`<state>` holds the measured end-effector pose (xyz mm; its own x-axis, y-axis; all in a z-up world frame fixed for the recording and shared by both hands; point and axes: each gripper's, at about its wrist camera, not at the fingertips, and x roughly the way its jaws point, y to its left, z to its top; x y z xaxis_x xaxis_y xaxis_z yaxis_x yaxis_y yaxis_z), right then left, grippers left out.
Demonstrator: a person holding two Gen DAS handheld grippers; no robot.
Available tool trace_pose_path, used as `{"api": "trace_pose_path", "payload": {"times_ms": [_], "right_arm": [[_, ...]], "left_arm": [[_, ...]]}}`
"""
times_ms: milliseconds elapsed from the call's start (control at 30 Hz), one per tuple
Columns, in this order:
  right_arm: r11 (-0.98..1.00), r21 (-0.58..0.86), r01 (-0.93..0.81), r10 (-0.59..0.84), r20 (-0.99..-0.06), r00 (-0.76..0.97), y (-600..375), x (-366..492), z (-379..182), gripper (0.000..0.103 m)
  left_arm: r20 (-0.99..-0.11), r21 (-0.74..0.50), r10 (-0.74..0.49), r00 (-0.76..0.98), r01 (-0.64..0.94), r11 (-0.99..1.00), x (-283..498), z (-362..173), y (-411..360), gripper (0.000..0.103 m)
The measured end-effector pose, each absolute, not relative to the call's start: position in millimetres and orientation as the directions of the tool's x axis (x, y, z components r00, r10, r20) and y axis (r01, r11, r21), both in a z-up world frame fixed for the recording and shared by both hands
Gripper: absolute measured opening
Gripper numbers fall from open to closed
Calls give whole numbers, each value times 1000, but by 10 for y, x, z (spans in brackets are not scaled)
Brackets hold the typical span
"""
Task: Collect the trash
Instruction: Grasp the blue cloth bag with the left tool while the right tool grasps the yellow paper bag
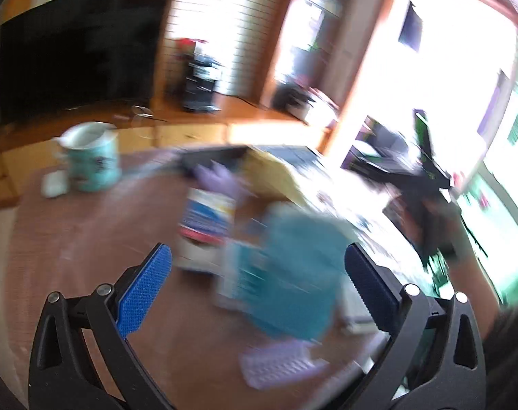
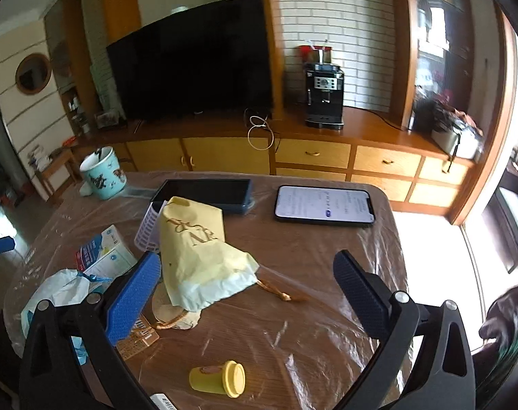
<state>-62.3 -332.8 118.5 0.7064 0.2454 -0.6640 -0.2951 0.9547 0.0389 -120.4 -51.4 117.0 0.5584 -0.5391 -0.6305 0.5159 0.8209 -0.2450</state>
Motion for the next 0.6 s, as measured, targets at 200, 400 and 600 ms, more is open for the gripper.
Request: {"api": "trace_pose_path", "payload": {"times_ms": [200, 400, 600], "right_arm": [[922, -88, -376, 200, -724, 661, -2761, -363, 901, 99], [925, -102, -366, 159, -771, 616, -2566, -83, 732, 99], [934, -91, -345, 140, -797, 588, -2533, 64, 574, 97]], "left_arm": [[-688, -219, -559, 462, 603, 767, -1492, 905, -1037, 101], [-725, -231, -527, 443, 564, 793, -1295, 700, -1087, 101], [-757, -226, -496, 426, 541, 810, -1141, 509, -1070, 99]]}}
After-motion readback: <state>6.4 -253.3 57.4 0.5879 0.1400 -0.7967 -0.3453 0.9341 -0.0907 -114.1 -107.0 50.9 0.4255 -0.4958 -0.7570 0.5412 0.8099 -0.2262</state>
